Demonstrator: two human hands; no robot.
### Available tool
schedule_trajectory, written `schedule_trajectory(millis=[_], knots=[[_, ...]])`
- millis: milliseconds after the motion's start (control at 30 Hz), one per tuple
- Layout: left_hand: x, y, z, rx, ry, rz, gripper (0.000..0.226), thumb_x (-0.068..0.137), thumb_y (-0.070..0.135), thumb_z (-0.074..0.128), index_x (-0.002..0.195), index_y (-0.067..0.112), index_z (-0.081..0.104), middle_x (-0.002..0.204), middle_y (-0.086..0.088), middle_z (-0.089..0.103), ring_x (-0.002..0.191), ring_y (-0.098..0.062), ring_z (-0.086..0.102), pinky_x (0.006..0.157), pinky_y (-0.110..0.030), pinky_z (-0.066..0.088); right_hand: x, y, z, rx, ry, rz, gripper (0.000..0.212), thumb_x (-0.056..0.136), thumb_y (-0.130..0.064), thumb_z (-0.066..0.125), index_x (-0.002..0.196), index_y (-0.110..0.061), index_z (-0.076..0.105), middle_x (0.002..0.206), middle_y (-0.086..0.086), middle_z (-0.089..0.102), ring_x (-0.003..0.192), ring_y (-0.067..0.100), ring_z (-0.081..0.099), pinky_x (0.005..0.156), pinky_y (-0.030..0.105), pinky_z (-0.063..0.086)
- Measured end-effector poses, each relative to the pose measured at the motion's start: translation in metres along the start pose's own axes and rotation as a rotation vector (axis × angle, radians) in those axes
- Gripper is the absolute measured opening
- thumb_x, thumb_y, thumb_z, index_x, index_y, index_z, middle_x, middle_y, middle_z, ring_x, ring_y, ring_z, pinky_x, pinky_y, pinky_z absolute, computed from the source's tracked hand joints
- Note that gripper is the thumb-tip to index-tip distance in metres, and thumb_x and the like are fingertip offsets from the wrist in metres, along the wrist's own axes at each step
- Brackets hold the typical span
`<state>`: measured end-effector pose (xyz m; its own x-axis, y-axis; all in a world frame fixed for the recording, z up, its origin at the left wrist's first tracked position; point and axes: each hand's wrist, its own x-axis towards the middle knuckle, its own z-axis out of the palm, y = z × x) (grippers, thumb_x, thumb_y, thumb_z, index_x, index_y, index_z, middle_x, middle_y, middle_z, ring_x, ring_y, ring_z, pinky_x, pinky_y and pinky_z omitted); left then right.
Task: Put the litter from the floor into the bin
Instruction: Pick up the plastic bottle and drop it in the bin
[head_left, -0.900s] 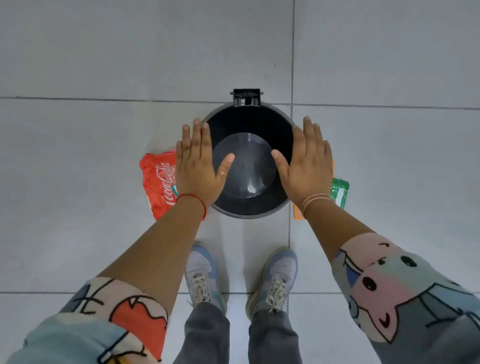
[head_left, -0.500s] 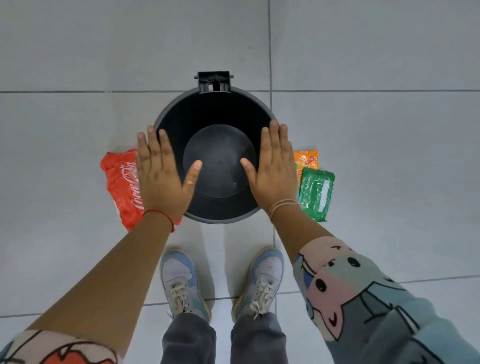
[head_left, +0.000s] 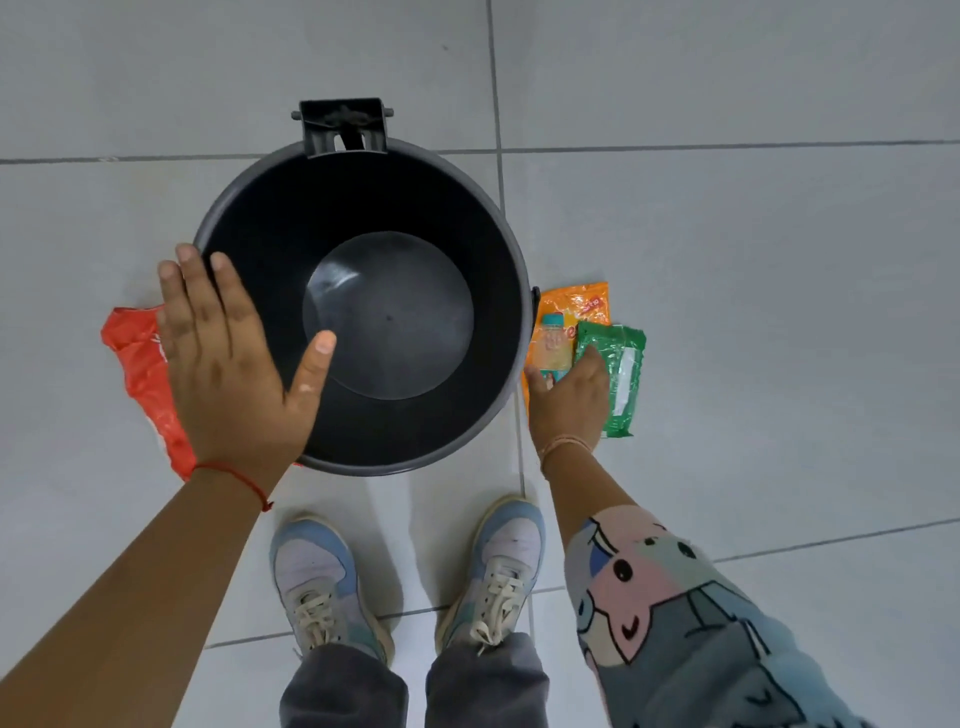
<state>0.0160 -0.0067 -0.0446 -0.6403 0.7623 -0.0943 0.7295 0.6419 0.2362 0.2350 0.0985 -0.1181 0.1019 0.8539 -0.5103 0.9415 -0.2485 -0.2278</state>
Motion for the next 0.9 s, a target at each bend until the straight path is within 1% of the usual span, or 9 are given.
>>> schedule_trajectory(millis=[100,267,367,433,567,633,700,800,900], knots=[[-0.001,-0.003,0.002,-0.002,0.016,0.013,0.086,0.090,0.062,0.013,0.143,-0.005,0.015,0.152,-0.027,0.016,0.141,-0.041,0.010,0.116,-0.048,0.011,0.017,0.002,0.021,-0.155,-0.046,-0.010,0.073,0.090,-0.035,0.056,0.142,0.000,0.019,0.142,0.021,0.036,0.131,0.034,0.035,0.110,0.041,0.029],[-0.001,-0.008,0.007,-0.049,0.063,0.048,0.082,0.092,0.060,0.014,0.142,-0.005,0.016,0.151,-0.027,0.018,0.141,-0.041,0.012,0.116,-0.046,0.013,0.042,-0.001,0.040,-0.288,-0.010,0.051,0.044,0.093,-0.008,0.041,0.133,0.004,0.030,0.132,0.026,0.042,0.120,0.038,0.040,0.102,0.041,0.032],[0.000,-0.009,0.007,-0.030,0.045,0.066,0.080,0.092,0.058,0.016,0.143,-0.004,0.016,0.152,-0.026,0.018,0.141,-0.039,0.012,0.117,-0.042,0.011,0.041,0.001,0.035,-0.315,0.017,0.020,0.042,0.091,-0.010,0.042,0.130,0.004,0.033,0.130,0.026,0.043,0.119,0.037,0.040,0.101,0.041,0.031],[0.000,-0.008,0.005,0.015,0.016,0.086,0.080,0.092,0.058,0.017,0.143,-0.004,0.016,0.152,-0.026,0.018,0.142,-0.038,0.012,0.117,-0.040,0.008,0.033,-0.005,0.017,-0.198,0.111,0.012,0.047,0.089,-0.014,0.047,0.131,0.003,0.034,0.129,0.026,0.043,0.118,0.038,0.040,0.102,0.041,0.030],[-0.001,-0.005,0.001,0.060,-0.035,0.101,0.082,0.091,0.059,0.015,0.143,-0.004,0.016,0.152,-0.025,0.018,0.142,-0.036,0.011,0.117,-0.038,0.006,0.000,-0.041,-0.042,0.273,0.482,-0.115,0.057,0.082,-0.018,0.062,0.129,0.006,0.041,0.119,0.027,0.047,0.112,0.039,0.045,0.097,0.038,0.034],[-0.001,-0.003,-0.001,0.043,-0.052,0.090,0.082,0.091,0.059,0.015,0.143,-0.004,0.016,0.152,-0.025,0.018,0.142,-0.035,0.011,0.117,-0.038,0.006,-0.022,-0.061,-0.075,0.446,0.642,-0.251,0.057,0.076,-0.018,0.065,0.123,0.007,0.045,0.108,0.015,0.050,0.102,0.034,0.050,0.089,0.038,0.042],[-0.002,-0.002,-0.003,0.022,-0.071,0.072,0.082,0.091,0.059,0.011,0.143,-0.003,0.014,0.153,-0.023,0.016,0.143,-0.034,0.009,0.117,-0.037,0.004,-0.049,-0.082,-0.099,0.608,0.706,-0.380,0.056,0.073,-0.021,0.065,0.118,0.006,0.047,0.099,-0.005,0.043,0.091,0.016,0.050,0.078,0.025,0.047],[-0.002,-0.002,-0.006,-0.039,-0.088,0.052,0.080,0.091,0.058,0.006,0.144,-0.001,0.013,0.154,-0.020,0.014,0.143,-0.031,0.007,0.117,-0.036,0.004,-0.084,-0.115,-0.096,0.661,0.482,-0.571,0.052,0.071,-0.027,0.065,0.113,-0.002,0.049,0.097,-0.002,0.046,0.084,0.008,0.051,0.072,0.014,0.043],[-0.002,0.000,-0.008,-0.092,-0.081,0.051,0.075,0.092,0.052,0.017,0.143,-0.003,0.014,0.154,-0.021,0.015,0.143,-0.031,0.007,0.118,-0.039,0.008,-0.080,-0.140,-0.047,0.192,0.072,-0.561,0.045,0.077,-0.026,0.066,0.113,-0.005,0.049,0.107,0.014,0.055,0.095,0.027,0.055,0.077,0.022,0.040]])
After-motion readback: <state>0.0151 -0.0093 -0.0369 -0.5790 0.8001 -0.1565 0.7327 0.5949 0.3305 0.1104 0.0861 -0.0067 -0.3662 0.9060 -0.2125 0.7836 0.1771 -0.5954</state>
